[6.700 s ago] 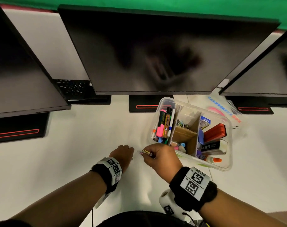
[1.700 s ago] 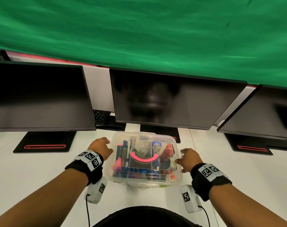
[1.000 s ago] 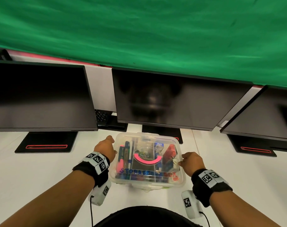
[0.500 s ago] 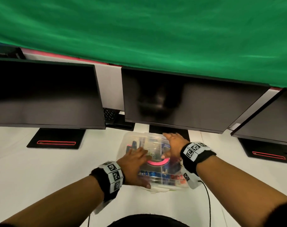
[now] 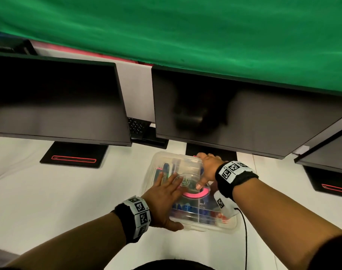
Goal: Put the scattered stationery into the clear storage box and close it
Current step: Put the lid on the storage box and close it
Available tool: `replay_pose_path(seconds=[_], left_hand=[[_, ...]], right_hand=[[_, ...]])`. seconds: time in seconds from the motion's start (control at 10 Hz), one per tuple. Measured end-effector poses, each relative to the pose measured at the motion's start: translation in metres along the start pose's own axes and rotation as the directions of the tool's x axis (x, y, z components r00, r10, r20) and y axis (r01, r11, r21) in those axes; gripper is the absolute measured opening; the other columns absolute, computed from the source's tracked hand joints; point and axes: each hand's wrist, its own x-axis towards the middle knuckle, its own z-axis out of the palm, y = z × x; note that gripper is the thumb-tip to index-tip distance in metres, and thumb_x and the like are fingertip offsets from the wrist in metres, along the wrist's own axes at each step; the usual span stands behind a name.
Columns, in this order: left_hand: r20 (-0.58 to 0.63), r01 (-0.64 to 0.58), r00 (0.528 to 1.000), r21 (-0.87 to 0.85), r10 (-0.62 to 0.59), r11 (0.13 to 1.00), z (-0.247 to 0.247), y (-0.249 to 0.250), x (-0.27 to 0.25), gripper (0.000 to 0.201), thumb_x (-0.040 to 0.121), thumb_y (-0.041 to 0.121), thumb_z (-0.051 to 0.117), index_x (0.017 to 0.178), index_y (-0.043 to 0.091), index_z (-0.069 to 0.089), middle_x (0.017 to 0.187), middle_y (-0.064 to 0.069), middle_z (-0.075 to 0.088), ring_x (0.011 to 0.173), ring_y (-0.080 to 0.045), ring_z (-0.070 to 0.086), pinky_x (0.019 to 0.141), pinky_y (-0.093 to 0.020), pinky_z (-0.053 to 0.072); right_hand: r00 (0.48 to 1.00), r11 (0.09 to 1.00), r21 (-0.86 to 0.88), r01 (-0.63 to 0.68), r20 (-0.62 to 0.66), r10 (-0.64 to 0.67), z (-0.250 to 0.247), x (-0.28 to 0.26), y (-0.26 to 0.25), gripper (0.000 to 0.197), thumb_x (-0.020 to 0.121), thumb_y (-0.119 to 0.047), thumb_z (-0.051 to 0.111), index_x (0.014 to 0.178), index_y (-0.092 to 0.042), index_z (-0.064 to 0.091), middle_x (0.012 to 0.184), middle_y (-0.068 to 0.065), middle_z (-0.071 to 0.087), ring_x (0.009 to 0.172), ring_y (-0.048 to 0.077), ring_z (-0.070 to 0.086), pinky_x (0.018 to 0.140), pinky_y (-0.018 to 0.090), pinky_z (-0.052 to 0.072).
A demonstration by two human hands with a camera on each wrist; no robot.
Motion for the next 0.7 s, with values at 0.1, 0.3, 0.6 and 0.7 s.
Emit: replay_pose_path(seconds=[0.1, 0.3, 0.6, 0.7], left_hand=[[0.016, 0.010, 1.000, 0.011, -0.010, 1.000, 0.001, 0.003, 0.001, 0.106, 0.073, 0.076, 0.048, 0.149, 0.023, -0.004, 0.159, -0.011, -0.012, 0.145, -0.030, -0.018, 0.114, -0.056, -0.017], [-0.002, -0.003, 1.000, 0.071, 0.003, 0.997, 0.002, 0.007, 0.000, 0.105, 0.075, 0.073, 0.046, 0.149, 0.016, -0.003, 0.159, -0.014, -0.006, 0.144, -0.033, -0.018, 0.109, -0.058, -0.023], [-0.294, -0.024, 0.956, -0.068, 0.003, 0.997, -0.002, 0.000, -0.016, 0.088, 0.076, 0.081, 0.029, 0.145, 0.026, 0.021, 0.153, -0.002, 0.031, 0.143, -0.020, 0.027, 0.116, -0.052, 0.025], [-0.328, 0.022, 0.936, -0.315, -0.131, 0.949, 0.019, -0.026, -0.051, 0.079, 0.076, 0.071, 0.045, 0.144, 0.039, 0.019, 0.140, 0.015, 0.044, 0.109, 0.001, 0.061, 0.091, -0.014, 0.050]], right_hand=[[0.998, 0.997, 0.077, 0.015, 0.062, -0.019, -0.001, 0.007, 0.005, 0.107, 0.044, -0.035, 0.092, 0.133, -0.028, 0.033, 0.124, 0.002, 0.053, 0.118, 0.027, 0.049, 0.098, 0.041, 0.044], [0.996, 0.997, 0.067, 0.034, 0.084, -0.040, 0.000, 0.013, 0.006, 0.107, 0.043, -0.035, 0.092, 0.131, -0.024, 0.033, 0.122, 0.003, 0.054, 0.116, 0.027, 0.051, 0.099, 0.044, 0.045], [0.984, 0.992, 0.101, 0.078, -0.166, -0.061, 0.010, -0.023, 0.023, 0.107, 0.059, -0.047, 0.082, 0.145, -0.031, 0.019, 0.144, 0.004, 0.034, 0.131, 0.028, 0.036, 0.108, 0.046, 0.035], [0.970, 0.953, 0.288, 0.098, -0.243, -0.026, 0.022, -0.065, 0.055, 0.067, 0.069, -0.049, 0.074, 0.128, -0.029, 0.048, 0.129, -0.002, 0.050, 0.114, 0.016, 0.052, 0.102, 0.028, 0.042]])
